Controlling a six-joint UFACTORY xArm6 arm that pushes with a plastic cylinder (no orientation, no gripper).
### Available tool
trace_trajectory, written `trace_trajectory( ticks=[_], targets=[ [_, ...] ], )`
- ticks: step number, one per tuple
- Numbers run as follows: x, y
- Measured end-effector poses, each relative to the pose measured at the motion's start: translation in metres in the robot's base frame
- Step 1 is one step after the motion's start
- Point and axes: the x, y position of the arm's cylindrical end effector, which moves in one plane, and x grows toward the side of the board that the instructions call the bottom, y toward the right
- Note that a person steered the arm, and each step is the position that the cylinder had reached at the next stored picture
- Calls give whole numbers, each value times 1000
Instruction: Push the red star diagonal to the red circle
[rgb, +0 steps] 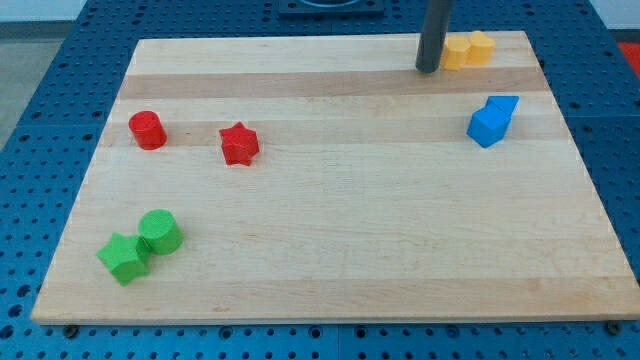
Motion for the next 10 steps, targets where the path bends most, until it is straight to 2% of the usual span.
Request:
trace_trajectory(
  ticks=[2,5,7,8,9,10],
  targets=[
    [55,-45],
    [145,-141],
    [190,-203],
    [191,-237],
    [173,-260],
    [156,-262]
  ],
)
